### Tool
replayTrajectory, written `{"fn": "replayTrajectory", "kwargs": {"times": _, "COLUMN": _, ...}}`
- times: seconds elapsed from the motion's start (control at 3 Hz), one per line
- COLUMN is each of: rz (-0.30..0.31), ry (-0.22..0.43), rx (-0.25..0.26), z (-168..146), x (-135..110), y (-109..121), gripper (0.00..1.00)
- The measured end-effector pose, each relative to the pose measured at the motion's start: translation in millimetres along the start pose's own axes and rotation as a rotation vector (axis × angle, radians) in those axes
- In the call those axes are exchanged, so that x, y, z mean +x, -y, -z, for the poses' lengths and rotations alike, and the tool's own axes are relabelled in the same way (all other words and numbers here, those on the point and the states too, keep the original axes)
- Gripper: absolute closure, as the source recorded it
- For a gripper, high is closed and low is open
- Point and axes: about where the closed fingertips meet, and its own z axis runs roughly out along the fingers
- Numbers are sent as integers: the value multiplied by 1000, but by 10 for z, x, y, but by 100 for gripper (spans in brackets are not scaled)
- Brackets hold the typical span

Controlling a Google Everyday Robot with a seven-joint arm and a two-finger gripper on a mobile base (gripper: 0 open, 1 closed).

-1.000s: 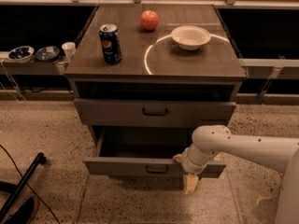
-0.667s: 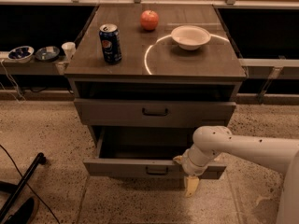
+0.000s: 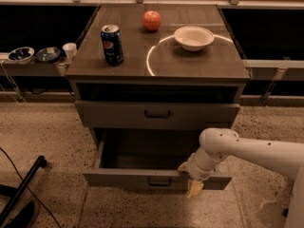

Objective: Open middle drawer

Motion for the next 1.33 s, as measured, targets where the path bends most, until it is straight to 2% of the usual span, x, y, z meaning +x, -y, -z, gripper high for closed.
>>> {"fn": "replayTrajectory", "kwargs": {"times": 0.33, "rz": -3, "ry": -1, "rx": -1, "z": 12, "x": 9, "y": -6, "gripper": 35}}
{"fn": "replayTrajectory", "kwargs": {"times": 0.67, "rz": -17, "ry": -6, "rx": 9, "z": 62, "x": 66, "y": 13, "gripper": 16}}
{"fn": "replayTrajectory", "kwargs": {"times": 1.0, "rz": -45, "ry": -14, "rx": 62, "z": 246, "x": 161, "y": 133, "gripper": 0}}
{"fn": "replayTrajectory", "kwargs": {"times": 1.33, "rz": -65, "ry": -26, "rx": 125, "z": 490, "x": 223, "y": 269, "gripper": 0}}
